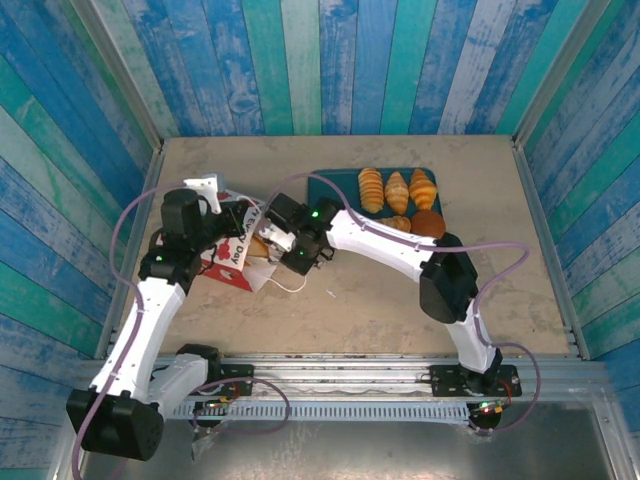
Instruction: Take the fake bread out of the paper bag
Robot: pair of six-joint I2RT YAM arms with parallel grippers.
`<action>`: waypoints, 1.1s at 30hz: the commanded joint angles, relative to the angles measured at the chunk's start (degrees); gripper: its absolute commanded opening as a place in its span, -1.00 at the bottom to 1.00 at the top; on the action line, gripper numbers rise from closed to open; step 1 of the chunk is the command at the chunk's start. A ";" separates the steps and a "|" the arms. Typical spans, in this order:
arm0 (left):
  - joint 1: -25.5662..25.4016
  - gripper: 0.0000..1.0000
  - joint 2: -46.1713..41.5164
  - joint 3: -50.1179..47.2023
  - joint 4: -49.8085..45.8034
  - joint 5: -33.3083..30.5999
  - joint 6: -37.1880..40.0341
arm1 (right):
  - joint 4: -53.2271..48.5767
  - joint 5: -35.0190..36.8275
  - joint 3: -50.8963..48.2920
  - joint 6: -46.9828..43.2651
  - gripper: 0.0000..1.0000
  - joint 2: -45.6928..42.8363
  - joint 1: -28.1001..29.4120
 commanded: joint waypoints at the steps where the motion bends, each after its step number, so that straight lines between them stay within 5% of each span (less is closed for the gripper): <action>1: -0.03 -1.00 1.40 2.37 2.27 1.38 -1.13 | 0.45 -2.16 -1.85 3.69 -0.33 -5.28 -0.98; 19: -0.03 -1.00 2.19 2.71 5.40 0.66 -5.03 | 1.73 -9.14 -12.81 8.72 -0.35 -17.03 -3.67; 33: -0.03 -1.00 2.52 2.88 6.31 -3.10 -6.94 | 1.85 -9.61 -29.39 8.76 -0.36 -36.43 -11.37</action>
